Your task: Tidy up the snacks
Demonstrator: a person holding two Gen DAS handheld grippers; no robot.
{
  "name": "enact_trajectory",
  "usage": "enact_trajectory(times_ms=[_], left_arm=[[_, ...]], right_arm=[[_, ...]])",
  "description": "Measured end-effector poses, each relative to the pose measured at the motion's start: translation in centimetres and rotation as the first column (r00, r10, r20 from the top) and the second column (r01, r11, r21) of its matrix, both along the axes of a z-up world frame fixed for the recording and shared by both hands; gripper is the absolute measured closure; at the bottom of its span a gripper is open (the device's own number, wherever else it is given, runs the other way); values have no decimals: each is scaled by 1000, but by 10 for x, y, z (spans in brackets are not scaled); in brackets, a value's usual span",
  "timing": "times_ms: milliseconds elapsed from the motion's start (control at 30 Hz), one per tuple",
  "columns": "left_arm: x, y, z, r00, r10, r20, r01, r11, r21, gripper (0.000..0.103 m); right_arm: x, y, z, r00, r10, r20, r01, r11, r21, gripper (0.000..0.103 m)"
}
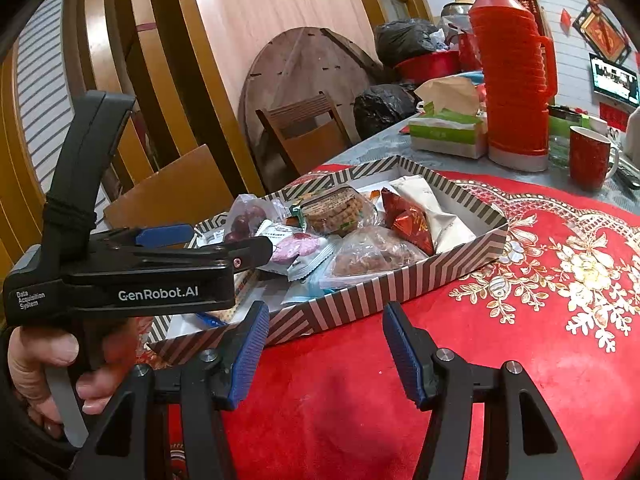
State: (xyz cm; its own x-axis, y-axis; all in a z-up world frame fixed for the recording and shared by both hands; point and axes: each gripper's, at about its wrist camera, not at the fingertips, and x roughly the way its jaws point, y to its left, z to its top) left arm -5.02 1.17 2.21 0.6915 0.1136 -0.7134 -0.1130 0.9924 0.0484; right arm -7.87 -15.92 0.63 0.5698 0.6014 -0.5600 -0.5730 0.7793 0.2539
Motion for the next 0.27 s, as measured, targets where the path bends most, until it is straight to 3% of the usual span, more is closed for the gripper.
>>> enact_trajectory(times_ms=[267], left_arm=[[1,1,-3,1000,28,8,-28,999,32,1]], right_arm=[[2,-1,-1,1000,-1,-9,1,1000,3,46]])
